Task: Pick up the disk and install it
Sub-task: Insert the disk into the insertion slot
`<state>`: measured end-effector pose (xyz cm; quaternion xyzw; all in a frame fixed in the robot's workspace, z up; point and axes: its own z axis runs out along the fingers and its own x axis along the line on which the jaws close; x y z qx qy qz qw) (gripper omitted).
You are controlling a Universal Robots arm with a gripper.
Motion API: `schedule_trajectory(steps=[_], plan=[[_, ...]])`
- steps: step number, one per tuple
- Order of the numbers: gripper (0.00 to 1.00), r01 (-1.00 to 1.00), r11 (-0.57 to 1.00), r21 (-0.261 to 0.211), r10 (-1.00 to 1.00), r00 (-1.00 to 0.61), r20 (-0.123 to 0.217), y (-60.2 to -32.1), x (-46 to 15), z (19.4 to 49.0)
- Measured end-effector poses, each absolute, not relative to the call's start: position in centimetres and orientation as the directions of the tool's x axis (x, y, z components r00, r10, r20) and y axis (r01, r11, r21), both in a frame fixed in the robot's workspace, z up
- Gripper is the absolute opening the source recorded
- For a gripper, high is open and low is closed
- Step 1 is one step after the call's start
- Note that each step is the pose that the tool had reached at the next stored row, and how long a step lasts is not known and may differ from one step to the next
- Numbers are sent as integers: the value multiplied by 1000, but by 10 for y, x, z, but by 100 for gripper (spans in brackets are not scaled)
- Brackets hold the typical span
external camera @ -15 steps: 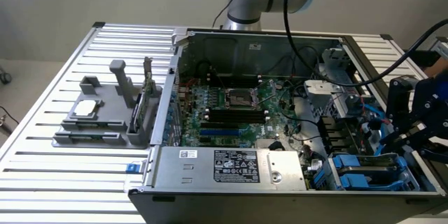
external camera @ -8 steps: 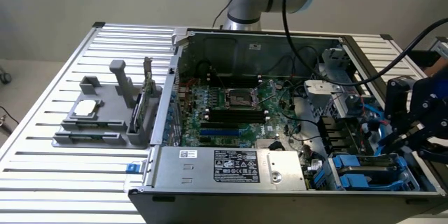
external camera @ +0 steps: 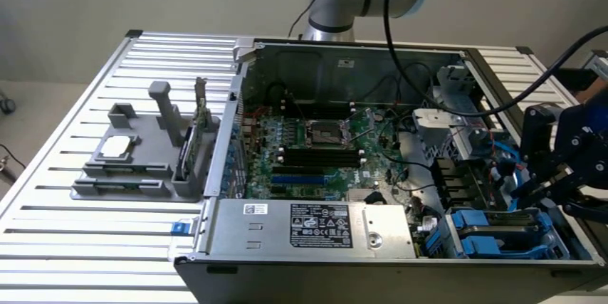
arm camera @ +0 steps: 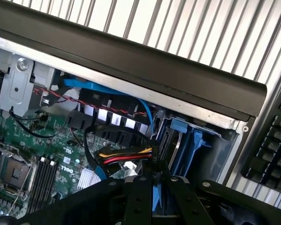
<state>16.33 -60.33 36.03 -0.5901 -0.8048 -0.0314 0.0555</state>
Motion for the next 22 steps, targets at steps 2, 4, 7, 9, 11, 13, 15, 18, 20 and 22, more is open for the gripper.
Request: schedule_trajectory(steps=[2,4,7,9,11,13,15,18,20,22], plan=[[17,956,292,-16,949,-288,125,-603,163,360],[17,957,291,-19,951,-287,114,-602,163,360],[17,957,290,-24,953,-286,99,-601,163,360],[17,957,289,-25,954,-286,92,-599,163,360],[17,957,289,-27,954,-285,87,-597,162,360],[17,958,287,-28,955,-284,84,-596,162,360],[17,959,283,-28,956,-280,83,-596,162,360],[17,963,269,-29,961,-266,82,-596,162,360],[17,967,254,-29,965,-251,82,-596,162,360],[17,970,240,-29,968,-237,82,-596,162,360]])
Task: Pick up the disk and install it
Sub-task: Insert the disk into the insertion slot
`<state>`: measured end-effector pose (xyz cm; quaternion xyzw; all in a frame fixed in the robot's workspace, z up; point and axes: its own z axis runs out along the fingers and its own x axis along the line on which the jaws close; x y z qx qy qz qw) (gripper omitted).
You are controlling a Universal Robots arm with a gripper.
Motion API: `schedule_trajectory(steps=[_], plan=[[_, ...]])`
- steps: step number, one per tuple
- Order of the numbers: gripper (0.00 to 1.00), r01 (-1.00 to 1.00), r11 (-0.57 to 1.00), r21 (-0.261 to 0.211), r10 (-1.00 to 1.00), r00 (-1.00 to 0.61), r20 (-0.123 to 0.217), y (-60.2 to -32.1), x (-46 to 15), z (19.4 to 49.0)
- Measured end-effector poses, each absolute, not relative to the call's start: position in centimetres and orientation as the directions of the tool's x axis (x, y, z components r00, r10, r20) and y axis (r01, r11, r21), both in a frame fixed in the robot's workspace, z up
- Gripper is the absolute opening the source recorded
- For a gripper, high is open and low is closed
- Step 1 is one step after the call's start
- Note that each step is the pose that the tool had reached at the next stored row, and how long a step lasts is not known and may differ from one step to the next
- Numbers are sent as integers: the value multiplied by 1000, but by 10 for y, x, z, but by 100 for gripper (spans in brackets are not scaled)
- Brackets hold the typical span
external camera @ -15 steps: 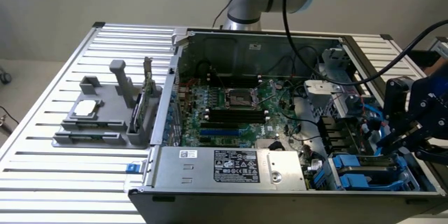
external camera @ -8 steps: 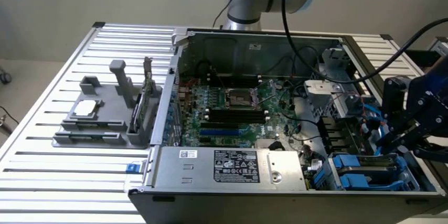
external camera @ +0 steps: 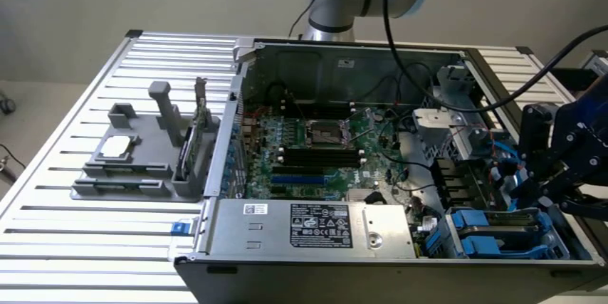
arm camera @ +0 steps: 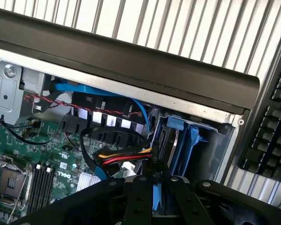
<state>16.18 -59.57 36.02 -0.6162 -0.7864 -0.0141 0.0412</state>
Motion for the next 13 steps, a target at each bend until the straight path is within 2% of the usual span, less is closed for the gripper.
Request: schedule_trajectory(steps=[13], plan=[[17,988,151,-29,986,-149,78,-595,162,357]])
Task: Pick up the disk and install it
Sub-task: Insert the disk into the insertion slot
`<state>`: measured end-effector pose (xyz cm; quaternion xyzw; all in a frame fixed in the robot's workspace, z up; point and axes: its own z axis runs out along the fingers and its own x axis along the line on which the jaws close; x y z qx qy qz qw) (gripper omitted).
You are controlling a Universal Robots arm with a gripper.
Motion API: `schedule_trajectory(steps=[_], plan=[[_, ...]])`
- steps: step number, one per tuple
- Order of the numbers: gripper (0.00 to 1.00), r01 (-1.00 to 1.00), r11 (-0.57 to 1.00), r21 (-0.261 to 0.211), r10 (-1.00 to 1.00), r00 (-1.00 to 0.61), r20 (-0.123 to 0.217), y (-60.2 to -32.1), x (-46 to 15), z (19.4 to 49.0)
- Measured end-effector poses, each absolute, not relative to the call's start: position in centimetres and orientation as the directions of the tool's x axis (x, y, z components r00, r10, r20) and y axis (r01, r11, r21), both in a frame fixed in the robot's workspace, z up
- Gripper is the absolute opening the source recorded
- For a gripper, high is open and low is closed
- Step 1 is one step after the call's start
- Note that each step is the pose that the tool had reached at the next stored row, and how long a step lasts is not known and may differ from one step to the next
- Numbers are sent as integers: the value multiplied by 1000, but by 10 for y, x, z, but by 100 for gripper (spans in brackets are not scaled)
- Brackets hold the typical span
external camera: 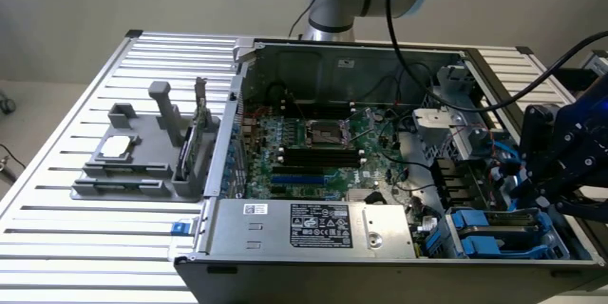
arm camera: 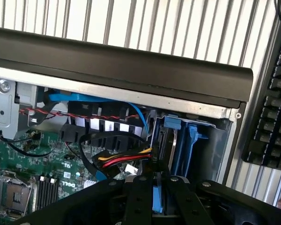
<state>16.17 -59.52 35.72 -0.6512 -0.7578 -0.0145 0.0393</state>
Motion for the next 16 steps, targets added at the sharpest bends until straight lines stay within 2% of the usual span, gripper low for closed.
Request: schedule_trajectory(steps=[9,12,16], plan=[[17,999,43,-30,997,-41,69,-595,162,350],[17,999,37,-31,998,-35,51,-595,162,349],[17,999,37,-31,998,-35,45,-593,162,349]])
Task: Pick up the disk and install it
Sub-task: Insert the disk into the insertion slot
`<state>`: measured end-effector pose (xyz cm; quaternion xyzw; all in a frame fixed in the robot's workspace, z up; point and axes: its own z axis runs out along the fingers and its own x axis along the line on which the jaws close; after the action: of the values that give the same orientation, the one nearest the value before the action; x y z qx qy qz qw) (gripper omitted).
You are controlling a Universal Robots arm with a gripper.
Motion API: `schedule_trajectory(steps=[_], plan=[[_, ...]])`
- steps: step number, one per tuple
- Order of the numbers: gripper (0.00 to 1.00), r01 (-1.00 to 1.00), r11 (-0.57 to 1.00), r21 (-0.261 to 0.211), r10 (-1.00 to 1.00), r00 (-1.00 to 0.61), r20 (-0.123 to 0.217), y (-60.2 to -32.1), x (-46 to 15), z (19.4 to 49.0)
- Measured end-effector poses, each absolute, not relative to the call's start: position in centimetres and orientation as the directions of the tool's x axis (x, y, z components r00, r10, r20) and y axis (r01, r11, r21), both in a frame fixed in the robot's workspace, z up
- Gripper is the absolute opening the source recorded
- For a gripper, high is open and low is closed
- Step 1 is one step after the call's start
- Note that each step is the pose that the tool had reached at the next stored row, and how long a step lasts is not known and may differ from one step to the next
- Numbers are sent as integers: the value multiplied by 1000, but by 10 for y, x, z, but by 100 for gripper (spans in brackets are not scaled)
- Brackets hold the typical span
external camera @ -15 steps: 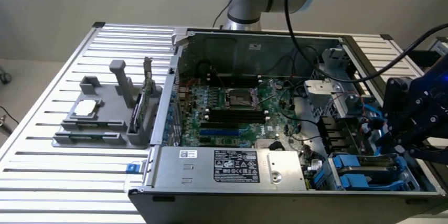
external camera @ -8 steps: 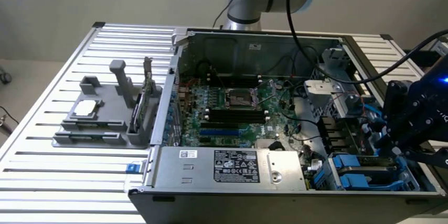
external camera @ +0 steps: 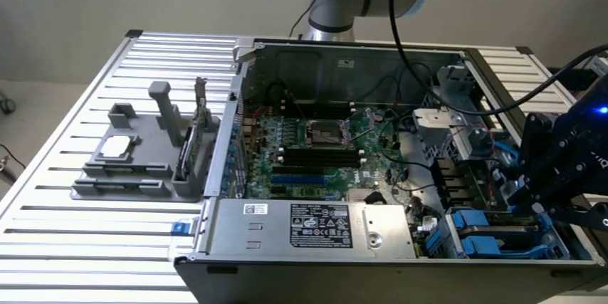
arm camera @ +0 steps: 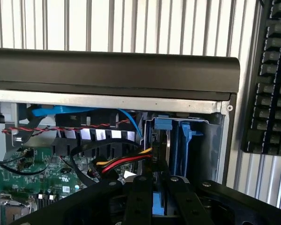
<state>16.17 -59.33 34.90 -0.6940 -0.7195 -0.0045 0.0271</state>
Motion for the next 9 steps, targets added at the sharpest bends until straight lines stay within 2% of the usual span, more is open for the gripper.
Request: schedule_trajectory(steps=[9], plan=[[17,997,35,-68,999,-35,-1,-581,163,349]])
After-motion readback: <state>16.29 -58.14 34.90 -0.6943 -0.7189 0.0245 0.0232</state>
